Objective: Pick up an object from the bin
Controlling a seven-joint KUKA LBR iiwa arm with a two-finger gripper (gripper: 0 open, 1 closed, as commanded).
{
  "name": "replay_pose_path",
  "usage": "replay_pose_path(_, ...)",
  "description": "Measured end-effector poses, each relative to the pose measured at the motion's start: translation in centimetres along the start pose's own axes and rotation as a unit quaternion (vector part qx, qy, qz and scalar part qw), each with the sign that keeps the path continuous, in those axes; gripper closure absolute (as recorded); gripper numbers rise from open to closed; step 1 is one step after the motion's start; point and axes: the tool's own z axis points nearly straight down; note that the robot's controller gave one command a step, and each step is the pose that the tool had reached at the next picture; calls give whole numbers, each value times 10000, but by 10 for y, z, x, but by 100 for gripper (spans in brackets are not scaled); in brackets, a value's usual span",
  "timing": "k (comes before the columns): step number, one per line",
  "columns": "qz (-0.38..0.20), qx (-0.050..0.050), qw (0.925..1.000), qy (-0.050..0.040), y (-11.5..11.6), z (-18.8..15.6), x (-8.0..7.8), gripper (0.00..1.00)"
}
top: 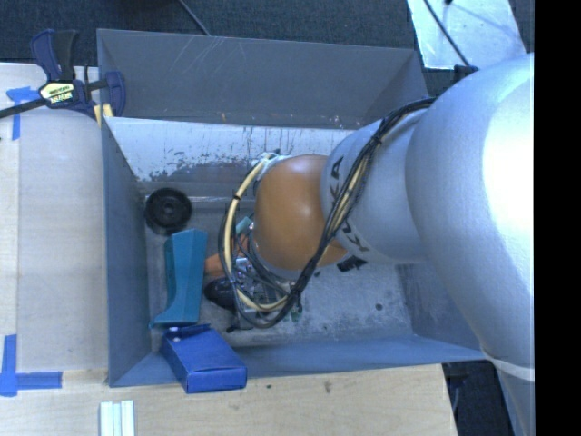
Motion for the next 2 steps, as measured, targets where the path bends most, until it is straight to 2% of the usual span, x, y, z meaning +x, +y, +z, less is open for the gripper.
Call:
replay_pose_path(1, 0, 0, 10000, 0, 0, 0, 0, 100)
replay_pose_path(2, 149, -21, 9999, 12, -45, 0, -45, 100)
